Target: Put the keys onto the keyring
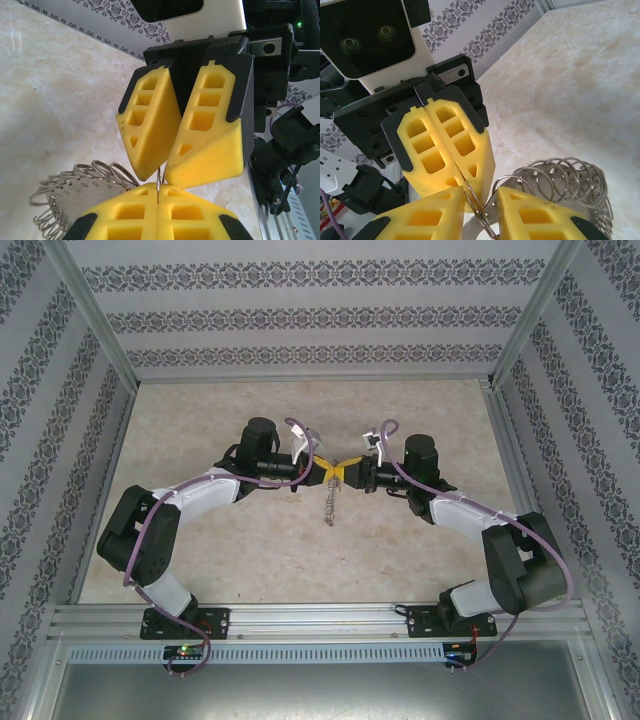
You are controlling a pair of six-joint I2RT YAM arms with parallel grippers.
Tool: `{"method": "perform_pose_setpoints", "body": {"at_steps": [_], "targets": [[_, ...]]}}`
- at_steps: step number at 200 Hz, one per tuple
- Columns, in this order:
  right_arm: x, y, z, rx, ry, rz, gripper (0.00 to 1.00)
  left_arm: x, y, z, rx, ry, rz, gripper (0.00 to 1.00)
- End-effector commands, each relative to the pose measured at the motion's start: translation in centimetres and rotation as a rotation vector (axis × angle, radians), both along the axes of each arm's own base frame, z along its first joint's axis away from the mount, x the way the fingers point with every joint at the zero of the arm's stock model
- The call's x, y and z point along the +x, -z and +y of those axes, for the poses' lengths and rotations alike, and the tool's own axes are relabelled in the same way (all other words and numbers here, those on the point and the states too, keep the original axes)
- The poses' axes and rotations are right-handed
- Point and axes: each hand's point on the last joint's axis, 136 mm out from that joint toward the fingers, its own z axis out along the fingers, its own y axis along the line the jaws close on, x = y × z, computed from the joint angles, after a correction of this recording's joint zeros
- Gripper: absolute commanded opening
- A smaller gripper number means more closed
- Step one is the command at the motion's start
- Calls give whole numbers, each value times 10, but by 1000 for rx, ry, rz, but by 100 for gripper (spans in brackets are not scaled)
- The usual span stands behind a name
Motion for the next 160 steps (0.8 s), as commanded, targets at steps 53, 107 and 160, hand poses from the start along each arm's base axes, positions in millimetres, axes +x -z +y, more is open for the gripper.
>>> {"method": "perform_pose_setpoints", "body": {"at_steps": [53,107,160], "targets": [[-8,8,-5,-4,-4,11,26,-2,-20,-4,-44,32,-65,0],[-4,1,-6,1,10,-6,24,-3,-19,-5,-44,39,-58,0],[2,-10,-5,8,12,-23,26,-3,-19,-4,-43,40,-56,0]]}}
